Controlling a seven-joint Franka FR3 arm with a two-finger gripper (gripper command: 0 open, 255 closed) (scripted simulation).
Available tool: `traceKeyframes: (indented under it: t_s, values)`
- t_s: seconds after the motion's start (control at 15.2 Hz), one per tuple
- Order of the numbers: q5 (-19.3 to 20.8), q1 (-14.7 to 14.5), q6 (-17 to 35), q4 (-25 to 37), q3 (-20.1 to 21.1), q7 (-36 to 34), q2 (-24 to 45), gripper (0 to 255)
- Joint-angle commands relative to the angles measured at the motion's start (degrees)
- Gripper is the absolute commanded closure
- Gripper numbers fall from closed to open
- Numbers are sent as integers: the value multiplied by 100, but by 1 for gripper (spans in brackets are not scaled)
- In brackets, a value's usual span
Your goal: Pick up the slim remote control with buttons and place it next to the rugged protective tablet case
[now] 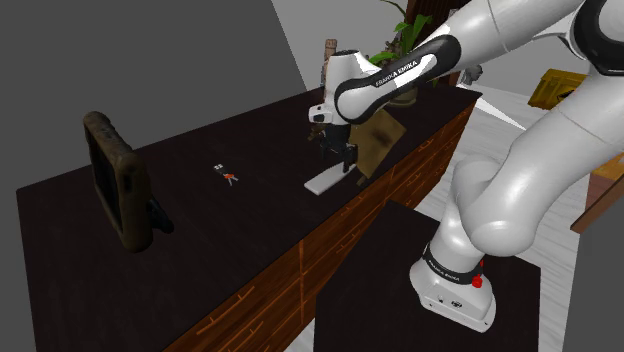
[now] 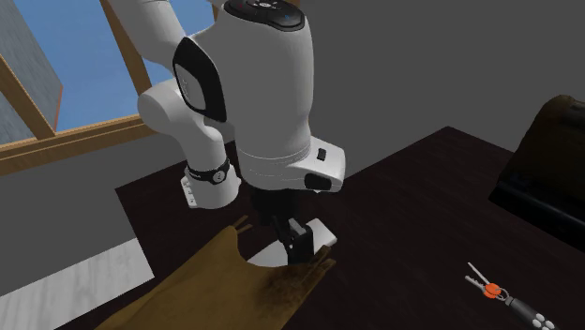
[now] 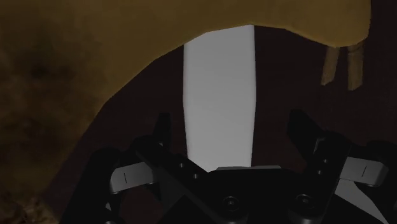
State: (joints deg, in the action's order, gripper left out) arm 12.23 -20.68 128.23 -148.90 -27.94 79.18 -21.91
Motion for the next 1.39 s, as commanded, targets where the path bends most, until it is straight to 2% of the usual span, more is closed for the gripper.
traceKeyframes:
  t_s: [0.0, 0.4, 0.86, 0.92, 1.32]
  values:
    - [-25, -56, 228, -40, -88, 186, 182, 0]
    - [-111, -114, 764, -233, -204, 272, 540, 0]
    - [-111, -113, 763, -232, -203, 273, 539, 0]
    - [-111, -113, 763, -232, -203, 273, 539, 255]
    - [-111, -114, 763, -232, -203, 273, 540, 255]
